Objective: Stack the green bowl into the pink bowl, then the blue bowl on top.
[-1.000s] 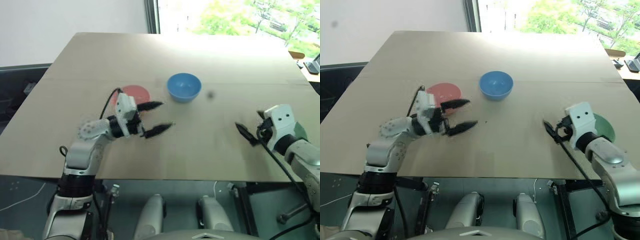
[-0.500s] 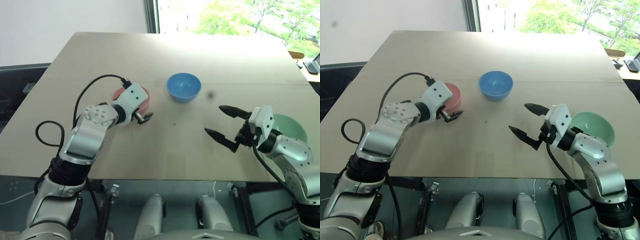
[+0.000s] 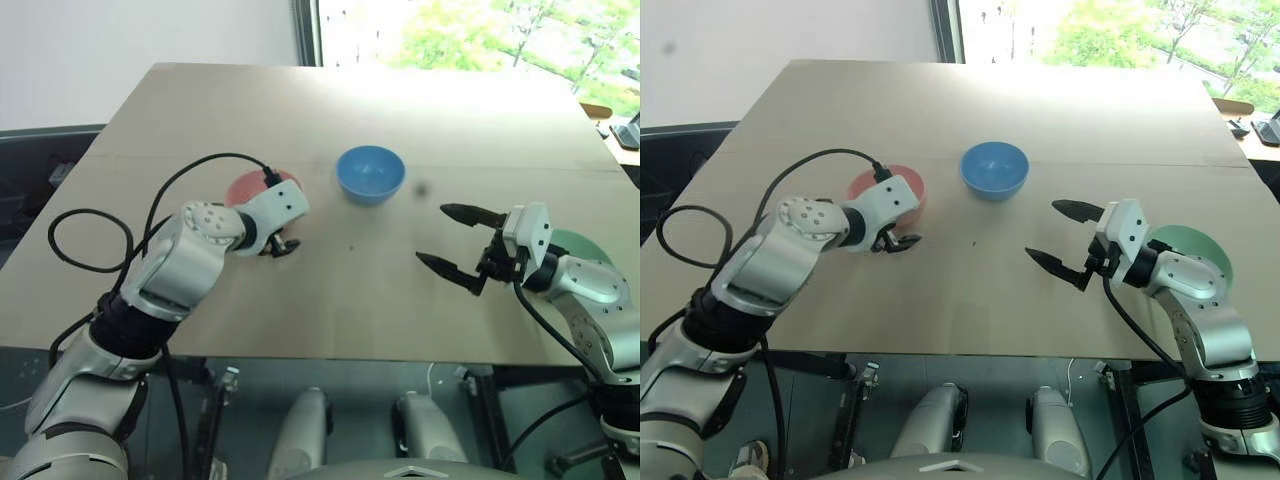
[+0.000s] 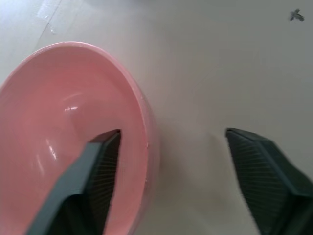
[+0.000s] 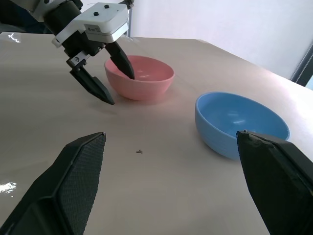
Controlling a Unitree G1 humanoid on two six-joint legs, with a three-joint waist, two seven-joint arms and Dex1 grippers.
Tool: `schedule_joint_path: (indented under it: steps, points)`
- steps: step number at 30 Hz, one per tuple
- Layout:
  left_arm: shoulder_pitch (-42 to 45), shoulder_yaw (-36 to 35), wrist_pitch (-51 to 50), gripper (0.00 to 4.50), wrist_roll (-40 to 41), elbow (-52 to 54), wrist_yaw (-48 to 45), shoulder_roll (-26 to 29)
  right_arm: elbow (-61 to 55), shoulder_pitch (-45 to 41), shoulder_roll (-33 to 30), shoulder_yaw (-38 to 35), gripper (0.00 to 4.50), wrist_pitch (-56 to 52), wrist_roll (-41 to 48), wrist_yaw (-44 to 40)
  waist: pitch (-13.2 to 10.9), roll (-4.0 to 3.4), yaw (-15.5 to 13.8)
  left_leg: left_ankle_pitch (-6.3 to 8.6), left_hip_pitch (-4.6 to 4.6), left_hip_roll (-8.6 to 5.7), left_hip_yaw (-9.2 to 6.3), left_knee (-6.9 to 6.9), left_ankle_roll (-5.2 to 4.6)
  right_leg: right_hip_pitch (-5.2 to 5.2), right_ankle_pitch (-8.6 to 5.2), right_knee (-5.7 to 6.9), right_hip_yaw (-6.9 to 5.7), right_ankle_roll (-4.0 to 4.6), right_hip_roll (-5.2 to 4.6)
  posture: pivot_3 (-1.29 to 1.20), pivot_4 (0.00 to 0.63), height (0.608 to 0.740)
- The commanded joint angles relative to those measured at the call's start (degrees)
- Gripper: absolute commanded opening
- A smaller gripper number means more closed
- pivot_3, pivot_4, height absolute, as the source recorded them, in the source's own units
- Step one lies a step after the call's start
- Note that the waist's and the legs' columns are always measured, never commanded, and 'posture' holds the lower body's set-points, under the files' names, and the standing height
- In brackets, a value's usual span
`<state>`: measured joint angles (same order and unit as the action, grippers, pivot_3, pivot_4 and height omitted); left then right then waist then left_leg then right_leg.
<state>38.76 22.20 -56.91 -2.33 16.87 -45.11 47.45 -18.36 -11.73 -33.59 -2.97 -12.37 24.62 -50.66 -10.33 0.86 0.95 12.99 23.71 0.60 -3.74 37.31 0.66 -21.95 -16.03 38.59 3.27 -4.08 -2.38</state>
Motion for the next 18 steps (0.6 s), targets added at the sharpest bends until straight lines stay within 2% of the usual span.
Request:
schedule_joint_path:
  steps: [1, 5, 6, 11, 14, 18]
  points:
    - [2.4, 0.67, -0.05, 1.92, -0.99, -0.1, -1.12, 0.73, -1.98, 0.33, -0.59, -1.71, 4.5, 1.3, -0.03, 0.68, 0.0, 0.0, -0.01, 0.0, 0.0, 0.0, 0.0, 0.0, 0.0, 0.0, 0.0, 0.0, -0.01, 0.0, 0.0, 0.0, 0.15, 0.74]
    - [3.61, 1.68, 0.71, 0.22, -1.14, -0.75, -2.27, 0.7, -2.44, 1.09, -0.69, -2.12, 4.5, 1.39, -0.23, 1.37, 0.0, 0.0, -0.01, 0.0, 0.0, 0.0, 0.0, 0.0, 0.0, 0.0, 0.0, 0.0, 0.0, 0.0, 0.0, 0.0, 0.15, 0.74]
    - [3.86, 1.9, 1.08, 0.04, -1.12, -0.85, -2.72, 0.72, -2.57, 1.3, -0.67, -2.26, 4.5, 1.36, -0.19, 1.62, 0.0, 0.0, -0.02, 0.0, 0.01, 0.0, -0.01, 0.0, 0.0, 0.0, 0.0, 0.0, -0.01, 0.0, 0.0, 0.0, 0.15, 0.74]
    - [3.0, 2.39, 7.59, 0.04, 1.88, 2.94, -10.14, 2.77, -3.24, 2.7, -1.09, -3.48, 4.5, 1.53, -0.31, 2.5, 0.0, 0.0, -0.03, 0.0, 0.01, 0.0, 0.0, 0.0, 0.0, -0.01, 0.0, 0.01, 0.0, 0.0, 0.0, 0.0, 0.15, 0.74]
    - [1.06, 1.0, 17.78, 0.04, 4.14, 5.51, -16.29, 5.5, -5.11, 4.51, -1.74, -5.02, 4.5, 0.92, 0.16, 3.4, -0.01, -0.01, -0.06, 0.0, 0.03, 0.0, 0.0, 0.0, 0.0, -0.02, 0.0, -0.02, 0.0, 0.01, -0.01, 0.0, 0.15, 0.74]
    - [1.6, 0.73, 31.07, 0.04, 5.58, 2.24, -21.66, 4.74, -6.47, 6.76, -2.1, -6.67, 4.5, 0.5, 0.33, 4.57, -0.01, -0.01, -0.24, 0.0, 0.02, 0.0, 0.0, 0.01, 0.0, 0.01, 0.0, -0.02, -0.01, 0.01, -0.01, 0.0, 0.15, 0.74]
